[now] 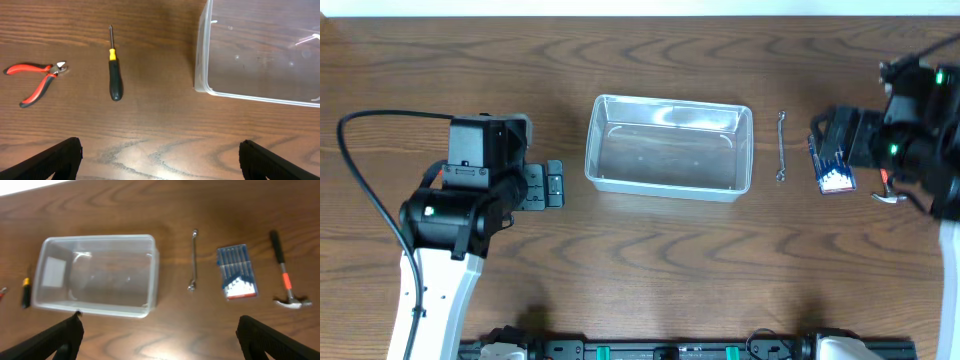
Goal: Pack container
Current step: 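Lower the right gripper and grasp the blue screwdriver set case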
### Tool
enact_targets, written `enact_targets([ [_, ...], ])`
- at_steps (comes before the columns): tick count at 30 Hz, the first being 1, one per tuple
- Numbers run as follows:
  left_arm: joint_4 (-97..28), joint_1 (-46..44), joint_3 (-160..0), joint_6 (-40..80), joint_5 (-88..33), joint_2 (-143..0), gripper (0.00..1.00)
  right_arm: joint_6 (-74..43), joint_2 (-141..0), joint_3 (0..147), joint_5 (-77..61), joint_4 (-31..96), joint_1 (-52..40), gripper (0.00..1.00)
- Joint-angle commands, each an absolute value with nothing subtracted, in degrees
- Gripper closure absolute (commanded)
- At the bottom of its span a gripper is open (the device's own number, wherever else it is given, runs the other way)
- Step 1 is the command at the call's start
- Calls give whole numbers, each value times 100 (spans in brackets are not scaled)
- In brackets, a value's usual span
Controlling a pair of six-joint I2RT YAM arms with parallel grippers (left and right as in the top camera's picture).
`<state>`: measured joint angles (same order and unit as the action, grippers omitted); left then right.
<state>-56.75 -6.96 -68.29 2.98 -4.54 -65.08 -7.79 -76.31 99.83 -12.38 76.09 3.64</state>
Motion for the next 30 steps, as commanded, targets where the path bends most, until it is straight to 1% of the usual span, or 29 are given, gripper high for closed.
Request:
enact_targets([
  [1,-5697,-694,-6967,263,-495,-6521,2,-447,-8051,10497,-1691,7981,425,1],
  [4,-5704,-694,-6967,266,-495,-6521,2,-967,-8296,10499,-945,8154,425,1],
  [7,-5741,-694,-6967,263,-495,-6521,2,-1026,-8676,10499,-180,8322,403,1],
  [11,-5830,-694,-6967,266,-493,-6521,2,-965,-9334,10501,54,8208,410,1],
  [14,-5870,-694,-6967,263,-491,-6521,2,-639,-9819,10499,51,7843,419,1],
  [17,-5872,-694,-6967,263,-491,-6521,1,-71,-10296,10499,-3,7682,482,1],
  [18,-5872,-694,-6967,263,-491,-6521,2,145,-10479,10499,108,7767,495,1],
  [22,-5872,-694,-6967,263,-491,-6521,2,215,-11034,10499,847,7843,622,1],
  [27,-5867,-694,-6967,263,-491,-6521,2,993,-11686,10499,443,7459,998,1],
  [30,-5867,-694,-6967,263,-491,-6523,2,1422,-12009,10499,425,7367,1116,1],
])
